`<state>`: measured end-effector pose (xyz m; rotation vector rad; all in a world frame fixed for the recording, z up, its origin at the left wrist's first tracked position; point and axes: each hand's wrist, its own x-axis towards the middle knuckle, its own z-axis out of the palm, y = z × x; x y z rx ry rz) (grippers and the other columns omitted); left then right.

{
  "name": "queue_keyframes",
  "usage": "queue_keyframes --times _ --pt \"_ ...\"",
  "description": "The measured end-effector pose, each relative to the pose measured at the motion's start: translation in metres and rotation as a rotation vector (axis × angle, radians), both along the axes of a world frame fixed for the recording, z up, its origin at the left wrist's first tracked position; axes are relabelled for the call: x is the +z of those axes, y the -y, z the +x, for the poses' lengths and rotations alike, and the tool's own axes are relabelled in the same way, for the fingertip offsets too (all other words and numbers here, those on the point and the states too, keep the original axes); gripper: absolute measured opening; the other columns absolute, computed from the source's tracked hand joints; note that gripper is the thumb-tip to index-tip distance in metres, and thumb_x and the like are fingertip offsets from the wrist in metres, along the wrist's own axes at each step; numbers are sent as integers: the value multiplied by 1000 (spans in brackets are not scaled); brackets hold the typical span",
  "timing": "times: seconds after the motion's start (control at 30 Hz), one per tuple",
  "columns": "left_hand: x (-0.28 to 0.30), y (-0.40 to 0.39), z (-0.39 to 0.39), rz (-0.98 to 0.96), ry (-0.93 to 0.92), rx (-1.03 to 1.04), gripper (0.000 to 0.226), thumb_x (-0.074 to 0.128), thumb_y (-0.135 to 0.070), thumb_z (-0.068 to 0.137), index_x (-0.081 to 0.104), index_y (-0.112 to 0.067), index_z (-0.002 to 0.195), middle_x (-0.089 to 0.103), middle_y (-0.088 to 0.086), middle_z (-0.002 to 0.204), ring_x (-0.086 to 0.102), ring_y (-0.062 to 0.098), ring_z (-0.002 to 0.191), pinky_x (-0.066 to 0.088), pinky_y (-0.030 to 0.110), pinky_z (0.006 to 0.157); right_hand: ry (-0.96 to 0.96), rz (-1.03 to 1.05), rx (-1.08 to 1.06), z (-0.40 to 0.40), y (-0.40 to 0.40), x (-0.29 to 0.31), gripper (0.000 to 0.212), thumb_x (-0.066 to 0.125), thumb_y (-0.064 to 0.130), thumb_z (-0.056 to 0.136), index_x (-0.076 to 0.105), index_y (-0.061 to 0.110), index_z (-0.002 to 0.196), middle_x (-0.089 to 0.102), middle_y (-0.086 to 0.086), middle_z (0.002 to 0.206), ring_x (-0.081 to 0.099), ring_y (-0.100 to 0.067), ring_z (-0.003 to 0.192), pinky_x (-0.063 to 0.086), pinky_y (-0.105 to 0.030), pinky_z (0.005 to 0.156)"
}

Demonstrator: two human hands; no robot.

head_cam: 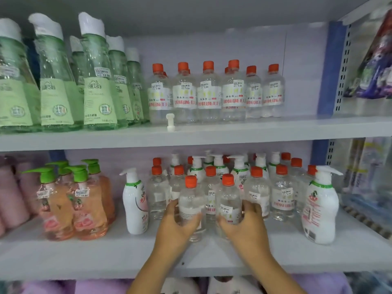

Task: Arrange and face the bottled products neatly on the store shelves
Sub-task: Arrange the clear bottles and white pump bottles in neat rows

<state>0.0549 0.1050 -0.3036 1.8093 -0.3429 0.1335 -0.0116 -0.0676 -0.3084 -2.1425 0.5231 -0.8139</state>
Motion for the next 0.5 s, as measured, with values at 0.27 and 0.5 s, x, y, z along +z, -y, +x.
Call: queue_keyframes --times 0.27,0.5 --pt "-1 -7 -4 51 4 -19 76 90 -51 63 47 -47 125 66 -17 115 61 -5 98 48 20 77 -22 235 144 -18 -19 16 53 86 42 74 50 48 112 61 26 113 55 13 97 42 -6 69" --pt "22 -13 -53 23 32 -143 58 93 -42 59 58 -47 104 73 -20 95 68 -3 84 51 17 69 -3 274 167 -84 -15 38 50 90 28 66 63 36 108 74 13 96 70 3 81 56 -16 73"
